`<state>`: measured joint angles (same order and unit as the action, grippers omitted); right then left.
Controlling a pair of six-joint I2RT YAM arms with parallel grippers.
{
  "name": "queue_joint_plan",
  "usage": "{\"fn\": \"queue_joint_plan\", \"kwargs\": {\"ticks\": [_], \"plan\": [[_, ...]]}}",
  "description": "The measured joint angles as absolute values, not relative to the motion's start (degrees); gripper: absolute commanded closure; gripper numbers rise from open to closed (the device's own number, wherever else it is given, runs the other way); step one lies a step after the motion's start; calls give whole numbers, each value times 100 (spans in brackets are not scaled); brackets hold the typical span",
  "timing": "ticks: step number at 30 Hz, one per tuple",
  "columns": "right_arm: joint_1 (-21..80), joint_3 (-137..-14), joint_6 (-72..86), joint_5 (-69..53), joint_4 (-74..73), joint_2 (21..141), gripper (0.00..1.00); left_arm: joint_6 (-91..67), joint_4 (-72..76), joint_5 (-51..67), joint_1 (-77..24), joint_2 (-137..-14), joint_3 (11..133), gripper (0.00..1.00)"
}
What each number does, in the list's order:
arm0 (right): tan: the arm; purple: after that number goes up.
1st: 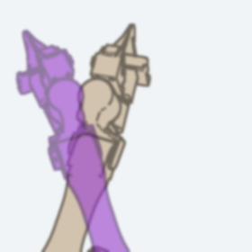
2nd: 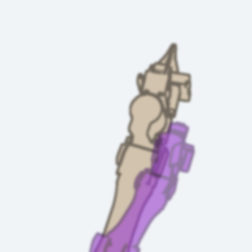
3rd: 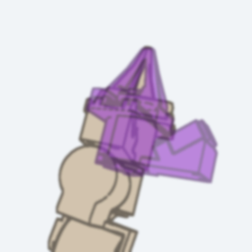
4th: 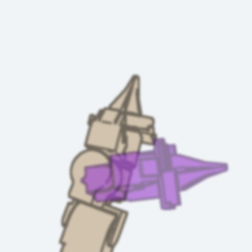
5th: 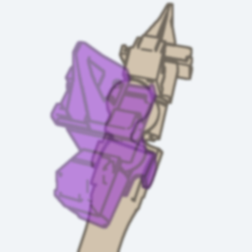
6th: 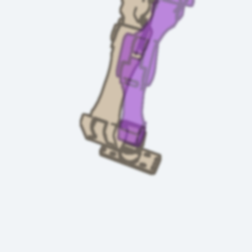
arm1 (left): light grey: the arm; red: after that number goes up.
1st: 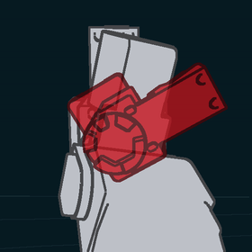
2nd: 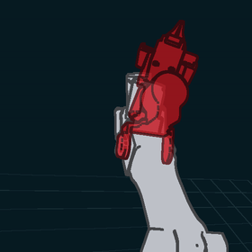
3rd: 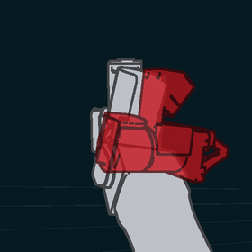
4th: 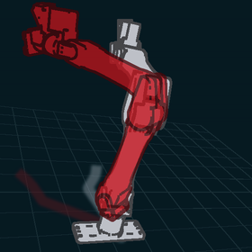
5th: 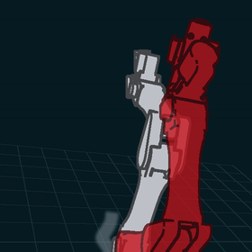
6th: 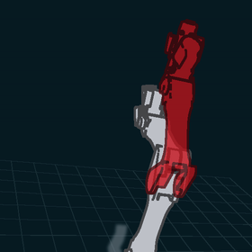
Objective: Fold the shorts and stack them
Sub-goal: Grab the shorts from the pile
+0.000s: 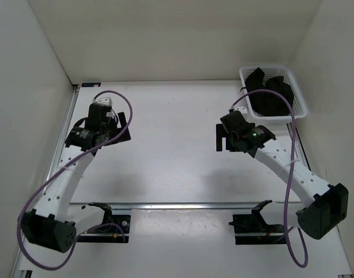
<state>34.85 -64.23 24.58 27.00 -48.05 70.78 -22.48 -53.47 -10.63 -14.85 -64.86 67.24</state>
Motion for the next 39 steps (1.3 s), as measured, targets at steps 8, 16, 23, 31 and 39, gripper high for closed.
{"fn": "queue_joint_plan", "kwargs": {"ticks": [8,16,23,31,39], "plan": [[3516,-6386,2571,2926,-4757,6755,1,-2043,-5389,-460,-1514,-5732,6866,0],[3297,-6711,2436,3011,-4755,6775,1,-2051,-5395,-342,-1514,-5743,7015,0],[1181,-7918,2235,2456,-4593,7518,26,-2211,-5398,-432,-1514,-5743,7015,0],[-626,-10414,2556,1400,-4574,10346,28,-2338,-5417,-362,-1514,-6410,7017,0],[-856,-13139,2727,1015,-4960,13270,6,-2327,-5492,-515,-1514,-6783,7043,0]]}}
